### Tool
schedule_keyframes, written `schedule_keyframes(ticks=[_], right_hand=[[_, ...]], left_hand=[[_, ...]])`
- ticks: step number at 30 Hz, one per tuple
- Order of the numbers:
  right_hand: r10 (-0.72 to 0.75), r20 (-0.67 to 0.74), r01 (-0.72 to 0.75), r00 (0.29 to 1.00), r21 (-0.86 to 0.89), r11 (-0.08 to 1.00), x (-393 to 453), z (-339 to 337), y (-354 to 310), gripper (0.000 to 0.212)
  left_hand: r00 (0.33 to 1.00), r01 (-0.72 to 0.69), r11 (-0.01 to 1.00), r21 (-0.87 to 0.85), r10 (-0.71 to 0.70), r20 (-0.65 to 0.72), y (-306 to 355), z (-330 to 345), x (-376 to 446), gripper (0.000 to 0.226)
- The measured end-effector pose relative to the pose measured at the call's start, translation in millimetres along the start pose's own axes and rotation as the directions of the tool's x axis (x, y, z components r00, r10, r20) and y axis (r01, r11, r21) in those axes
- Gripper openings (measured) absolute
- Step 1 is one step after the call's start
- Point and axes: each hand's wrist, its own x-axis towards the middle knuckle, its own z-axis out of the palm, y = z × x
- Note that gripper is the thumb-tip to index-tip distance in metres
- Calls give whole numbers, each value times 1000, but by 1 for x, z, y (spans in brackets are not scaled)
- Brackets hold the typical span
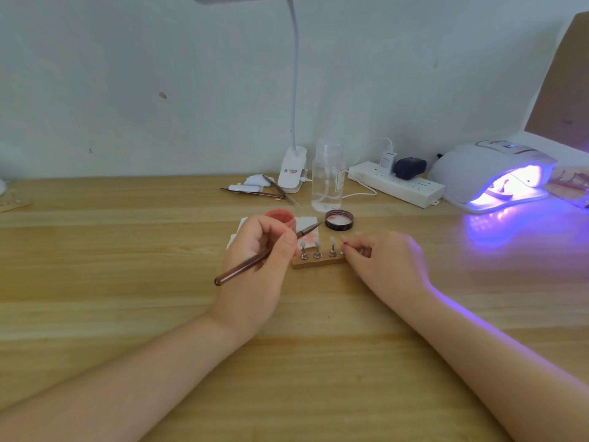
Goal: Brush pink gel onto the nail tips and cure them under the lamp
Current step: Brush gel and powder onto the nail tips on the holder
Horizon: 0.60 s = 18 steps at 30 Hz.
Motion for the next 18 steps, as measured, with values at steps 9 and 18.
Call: schedule_keyframes(ticks=[9,18], right_hand=[[-39,-10,36,999,-177,984,-4,-2,-3,35],[-108,52,115,993,-173,978,-5,2,-8,28]], left_hand=[[1000,8,1000,11,-8,-9,1,1,0,16],[1000,13,1000,-10,-13,-20,1,1,-1,10]])
